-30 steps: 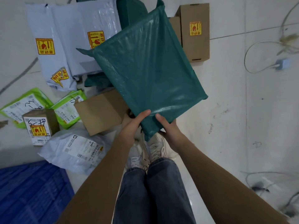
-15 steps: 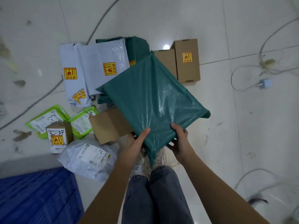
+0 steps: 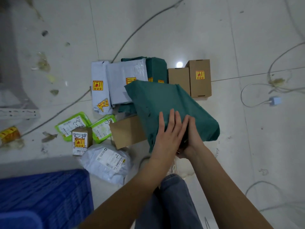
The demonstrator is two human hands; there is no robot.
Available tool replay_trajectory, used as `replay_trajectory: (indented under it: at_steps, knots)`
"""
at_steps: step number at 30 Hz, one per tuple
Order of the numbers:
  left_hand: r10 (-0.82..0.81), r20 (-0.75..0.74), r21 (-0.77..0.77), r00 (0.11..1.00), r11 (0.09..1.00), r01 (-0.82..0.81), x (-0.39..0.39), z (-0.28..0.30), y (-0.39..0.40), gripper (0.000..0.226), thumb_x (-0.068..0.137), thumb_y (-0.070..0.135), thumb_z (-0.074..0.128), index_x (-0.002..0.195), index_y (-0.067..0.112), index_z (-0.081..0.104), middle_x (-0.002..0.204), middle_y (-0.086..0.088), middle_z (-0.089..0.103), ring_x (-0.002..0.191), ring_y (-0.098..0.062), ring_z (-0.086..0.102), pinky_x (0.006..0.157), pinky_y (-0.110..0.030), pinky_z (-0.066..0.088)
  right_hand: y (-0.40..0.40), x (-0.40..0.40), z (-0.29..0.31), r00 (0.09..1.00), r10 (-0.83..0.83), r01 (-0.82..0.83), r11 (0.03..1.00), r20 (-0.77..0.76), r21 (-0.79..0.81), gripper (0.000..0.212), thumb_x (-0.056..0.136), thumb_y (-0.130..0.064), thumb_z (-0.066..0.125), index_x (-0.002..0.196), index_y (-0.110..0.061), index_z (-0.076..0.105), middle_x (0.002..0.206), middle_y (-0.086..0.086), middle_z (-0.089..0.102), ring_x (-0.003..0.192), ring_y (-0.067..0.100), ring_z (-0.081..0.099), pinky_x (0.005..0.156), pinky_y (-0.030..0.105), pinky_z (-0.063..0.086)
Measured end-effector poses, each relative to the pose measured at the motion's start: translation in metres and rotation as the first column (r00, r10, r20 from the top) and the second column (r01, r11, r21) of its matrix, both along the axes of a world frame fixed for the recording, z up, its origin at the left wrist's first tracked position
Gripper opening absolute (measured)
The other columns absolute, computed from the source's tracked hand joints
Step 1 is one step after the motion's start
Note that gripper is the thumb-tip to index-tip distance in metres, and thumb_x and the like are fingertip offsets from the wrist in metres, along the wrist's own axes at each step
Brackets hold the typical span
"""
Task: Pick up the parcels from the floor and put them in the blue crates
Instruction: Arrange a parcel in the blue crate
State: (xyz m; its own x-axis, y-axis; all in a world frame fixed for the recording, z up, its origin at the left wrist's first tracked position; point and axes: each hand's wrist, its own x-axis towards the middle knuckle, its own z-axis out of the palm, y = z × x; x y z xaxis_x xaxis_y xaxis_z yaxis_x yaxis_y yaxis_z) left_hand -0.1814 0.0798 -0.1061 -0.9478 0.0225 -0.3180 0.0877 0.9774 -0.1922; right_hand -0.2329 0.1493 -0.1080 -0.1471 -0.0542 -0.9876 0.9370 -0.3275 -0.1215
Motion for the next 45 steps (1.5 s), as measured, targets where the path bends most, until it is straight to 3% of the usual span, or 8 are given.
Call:
replay_trajectory:
  at_steps: [4, 9, 14, 16, 20, 24, 31, 45]
  knots:
    - [-0.196, 0.061, -0.117, 0.979, 0.972, 0.202, -0.008, -0.011, -0.004, 0.095, 0.081, 0.055, 0.053, 0.145, 0.005, 0.003, 0.136, -0.025, 0.018, 0.134, -0.041, 0.033, 0.107, -0.070, 0.003, -0.001, 0.001, 0.000, 1.000, 0.016, -0.017, 0.998, -0.015, -0.059, 0.061, 0.088, -0.058, 0.046, 0.137, -0.021, 0.045, 0.141, 0.005, 0.049, 0.129, 0.024, 0.046, 0.111, 0.041, 0.034]
    - [-0.161, 0.077, 0.032, 0.984, 0.987, 0.159, -0.020, 0.000, -0.018, 0.089, 0.082, 0.043, 0.059, 0.150, 0.009, 0.013, 0.132, -0.026, 0.037, 0.125, -0.036, 0.042, 0.104, -0.057, 0.023, 0.013, 0.025, -0.005, 0.997, 0.030, -0.029, 0.999, -0.075, 0.019, 0.063, 0.082, -0.064, 0.047, 0.131, -0.024, 0.047, 0.117, 0.006, 0.057, 0.103, 0.021, 0.057, 0.100, 0.039, 0.043]
    - [0.296, 0.174, 0.306, 0.939, 0.890, -0.338, -0.021, 0.037, -0.067, 0.119, 0.064, 0.063, 0.065, 0.151, 0.020, -0.004, 0.139, -0.017, 0.030, 0.130, -0.032, 0.030, 0.106, -0.047, 0.024, 0.047, 0.032, -0.007, 0.963, 0.186, -0.128, 0.952, -0.194, 0.278, 0.046, 0.093, -0.043, 0.046, 0.128, -0.015, 0.047, 0.125, 0.010, 0.056, 0.108, 0.020, 0.056, 0.090, 0.034, 0.046]
    - [0.583, 0.241, 0.473, 0.776, 0.628, -0.619, -0.005, 0.048, -0.095, 0.117, 0.047, 0.061, 0.069, 0.146, 0.029, 0.017, 0.128, -0.010, 0.042, 0.122, -0.030, 0.041, 0.101, -0.045, 0.036, 0.056, 0.032, -0.012, 0.931, 0.318, -0.258, 0.920, -0.179, 0.296, 0.045, 0.093, -0.044, 0.048, 0.128, -0.017, 0.045, 0.134, 0.012, 0.052, 0.120, 0.024, 0.052, 0.099, 0.038, 0.044]
    - [0.657, 0.693, 0.649, 0.296, -0.390, -0.653, 0.043, 0.053, -0.143, 0.093, 0.047, 0.020, 0.083, 0.131, 0.026, 0.043, 0.107, 0.006, 0.059, 0.092, -0.015, 0.060, 0.067, -0.025, 0.054, 0.062, 0.030, -0.016, 0.812, 0.564, -0.520, 0.817, -0.153, 0.251, 0.082, 0.076, -0.068, 0.055, 0.141, -0.021, 0.037, 0.145, 0.003, 0.043, 0.130, 0.026, 0.044, 0.107, 0.048, 0.039]
    - [0.460, 0.871, 0.483, 0.170, -0.745, -0.461, 0.100, 0.046, -0.157, 0.100, 0.038, 0.012, 0.074, 0.134, 0.013, 0.045, 0.115, -0.012, 0.064, 0.085, -0.022, 0.067, 0.054, -0.026, 0.056, 0.051, 0.017, -0.010, 0.753, 0.620, -0.620, 0.781, -0.222, 0.078, 0.084, 0.066, -0.064, 0.069, 0.134, -0.020, 0.046, 0.130, 0.005, 0.060, 0.116, 0.028, 0.059, 0.098, 0.046, 0.049]
    - [0.402, 0.902, 0.432, 0.159, -0.861, -0.270, 0.159, 0.053, -0.160, 0.130, 0.019, 0.031, 0.092, 0.137, 0.009, 0.043, 0.121, -0.013, 0.062, 0.098, -0.026, 0.065, 0.065, -0.032, 0.059, 0.027, -0.007, 0.016, 0.570, 0.748, -0.803, 0.595, -0.340, -0.036, 0.101, 0.039, -0.059, 0.086, 0.127, -0.020, 0.054, 0.119, 0.005, 0.068, 0.105, 0.023, 0.067, 0.083, 0.034, 0.057]
    - [0.449, 0.892, 0.450, -0.046, -0.876, 0.175, 0.282, 0.099, -0.175, 0.023, 0.085, 0.016, 0.058, 0.106, 0.023, 0.061, 0.082, 0.007, 0.076, 0.069, -0.007, 0.072, 0.052, -0.017, 0.054, -0.090, 0.056, 0.066, 0.357, 0.844, -0.924, 0.383, -0.400, -0.016, 0.110, 0.023, -0.055, 0.091, 0.121, -0.022, 0.056, 0.107, 0.006, 0.073, 0.091, 0.024, 0.072, 0.066, 0.031, 0.059]
